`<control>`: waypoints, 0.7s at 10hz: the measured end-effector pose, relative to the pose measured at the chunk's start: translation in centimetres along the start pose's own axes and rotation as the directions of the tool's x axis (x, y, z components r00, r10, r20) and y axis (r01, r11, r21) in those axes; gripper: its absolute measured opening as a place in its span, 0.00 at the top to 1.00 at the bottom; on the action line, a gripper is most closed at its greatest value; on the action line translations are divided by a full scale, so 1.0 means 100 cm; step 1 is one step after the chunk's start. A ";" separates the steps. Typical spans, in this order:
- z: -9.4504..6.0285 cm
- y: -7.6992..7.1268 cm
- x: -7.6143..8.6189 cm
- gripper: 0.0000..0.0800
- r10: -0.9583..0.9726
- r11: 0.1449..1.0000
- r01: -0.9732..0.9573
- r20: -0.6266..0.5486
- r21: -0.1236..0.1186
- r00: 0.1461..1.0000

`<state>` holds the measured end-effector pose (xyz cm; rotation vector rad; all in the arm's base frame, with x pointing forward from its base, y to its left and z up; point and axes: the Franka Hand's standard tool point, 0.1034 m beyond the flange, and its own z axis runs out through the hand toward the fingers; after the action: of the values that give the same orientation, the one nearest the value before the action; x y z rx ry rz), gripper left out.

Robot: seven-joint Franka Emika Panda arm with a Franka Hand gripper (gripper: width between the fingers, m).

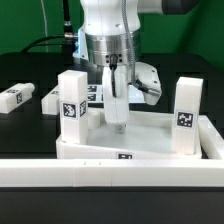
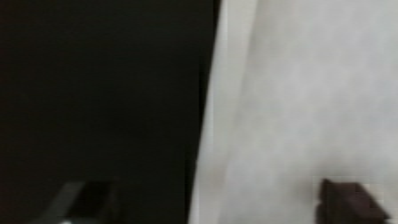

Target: Assemble desk

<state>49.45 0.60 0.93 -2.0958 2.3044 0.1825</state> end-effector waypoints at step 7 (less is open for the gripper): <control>0.000 -0.001 0.000 0.91 -0.007 1.000 0.007 -0.003 0.006 1.000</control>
Offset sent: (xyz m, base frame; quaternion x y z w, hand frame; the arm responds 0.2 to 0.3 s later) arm 0.0000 0.0000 0.0000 0.0000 0.0000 0.0000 1.0000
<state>49.58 0.56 0.95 -2.1018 2.2960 0.1719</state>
